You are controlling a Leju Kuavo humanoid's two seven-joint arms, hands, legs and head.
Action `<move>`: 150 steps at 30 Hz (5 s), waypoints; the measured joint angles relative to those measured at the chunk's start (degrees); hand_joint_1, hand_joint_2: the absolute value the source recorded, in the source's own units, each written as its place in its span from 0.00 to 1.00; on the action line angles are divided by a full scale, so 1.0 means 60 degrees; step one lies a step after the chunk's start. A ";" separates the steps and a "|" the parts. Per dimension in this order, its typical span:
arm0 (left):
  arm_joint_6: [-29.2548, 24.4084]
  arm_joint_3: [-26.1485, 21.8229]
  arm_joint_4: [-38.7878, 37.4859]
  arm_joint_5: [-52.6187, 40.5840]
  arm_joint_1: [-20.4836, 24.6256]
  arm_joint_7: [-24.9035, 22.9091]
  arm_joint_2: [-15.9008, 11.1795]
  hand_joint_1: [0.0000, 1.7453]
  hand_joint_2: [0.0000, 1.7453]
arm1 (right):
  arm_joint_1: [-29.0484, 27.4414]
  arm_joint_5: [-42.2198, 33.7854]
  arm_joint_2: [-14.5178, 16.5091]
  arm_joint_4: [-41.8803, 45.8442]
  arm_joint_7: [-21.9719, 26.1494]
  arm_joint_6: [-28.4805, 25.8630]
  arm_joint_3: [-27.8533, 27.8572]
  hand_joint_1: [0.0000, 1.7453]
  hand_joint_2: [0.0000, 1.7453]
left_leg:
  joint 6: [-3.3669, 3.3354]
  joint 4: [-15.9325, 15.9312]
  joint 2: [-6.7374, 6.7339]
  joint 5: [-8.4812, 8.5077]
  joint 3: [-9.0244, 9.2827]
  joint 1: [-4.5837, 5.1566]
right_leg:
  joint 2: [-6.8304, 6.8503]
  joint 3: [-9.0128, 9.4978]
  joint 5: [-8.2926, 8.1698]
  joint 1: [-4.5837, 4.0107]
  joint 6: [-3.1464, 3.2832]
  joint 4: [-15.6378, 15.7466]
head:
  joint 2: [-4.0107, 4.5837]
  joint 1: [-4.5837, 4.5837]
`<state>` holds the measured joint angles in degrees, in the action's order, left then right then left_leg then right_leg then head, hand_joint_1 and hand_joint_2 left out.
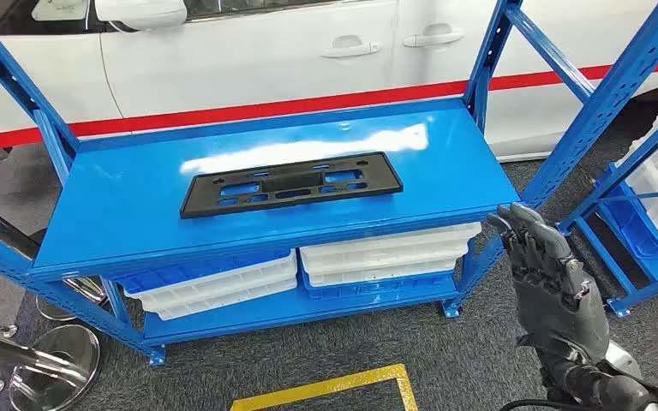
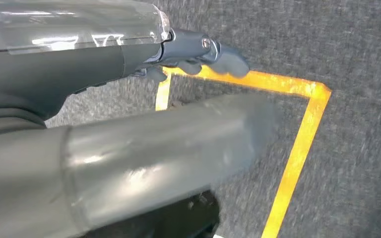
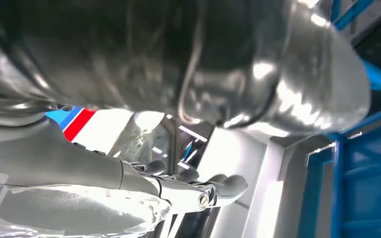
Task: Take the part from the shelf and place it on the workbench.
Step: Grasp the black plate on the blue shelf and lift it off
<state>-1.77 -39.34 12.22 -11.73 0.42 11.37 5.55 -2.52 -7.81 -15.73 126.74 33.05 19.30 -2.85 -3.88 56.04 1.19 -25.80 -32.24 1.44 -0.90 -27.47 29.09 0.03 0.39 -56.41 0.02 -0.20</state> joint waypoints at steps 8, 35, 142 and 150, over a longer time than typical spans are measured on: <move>0.0026 0.0000 0.0001 -0.0048 0.0062 0.0026 0.0011 0.00 0.00 | 0.0159 0.0059 0.0007 -0.0036 0.0023 -0.0168 -0.0180 0.00 0.00 | -0.0049 -0.0162 -0.0047 -0.0143 0.0509 -0.0107 | 0.0061 -0.1542 0.1069 0.0095 -0.0278 -0.2625 | 0.0000 0.0003; -0.0010 -0.0067 -0.0014 -0.0304 0.0153 0.0158 -0.0006 0.00 0.00 | 0.0543 0.0576 -0.0071 -0.0143 0.0138 -0.0569 -0.0753 0.00 0.00 | 0.0171 0.0040 -0.0371 0.0035 0.0049 -0.0248 | 0.0518 -0.0715 0.0315 0.0050 -0.0222 -0.0786 | 0.0000 -0.0007; 0.0573 0.0011 -0.0015 -0.3085 0.0319 -0.0011 -0.0625 0.00 0.00 | 0.7076 1.6099 0.2879 -1.6278 -1.0149 -0.7842 -0.5745 0.98 1.00 | 0.0631 0.0696 -0.0071 -0.0399 -0.0254 -0.0351 | 0.0193 -0.0737 -0.0566 0.0108 0.0215 0.0026 | 0.0000 -0.0014; 0.0819 0.0007 -0.0015 -0.3181 0.0324 0.0326 -0.0686 0.00 0.75 | 0.7063 1.6103 0.2677 -1.6445 -1.0126 -0.7852 -0.5312 0.99 1.00 | 0.0766 0.0799 -0.0152 -0.0212 -0.0185 -0.0461 | 0.0153 -0.0771 -0.0509 0.0118 0.0110 -0.0108 | 0.0000 -0.0015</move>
<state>3.14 -39.30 12.13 -30.81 2.36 13.32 1.44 39.86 88.80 0.33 28.06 -27.71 -27.81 -34.72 0.72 60.84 0.28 -27.07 -33.35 -1.32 0.02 -32.10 26.03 0.74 1.05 -57.06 0.02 -0.28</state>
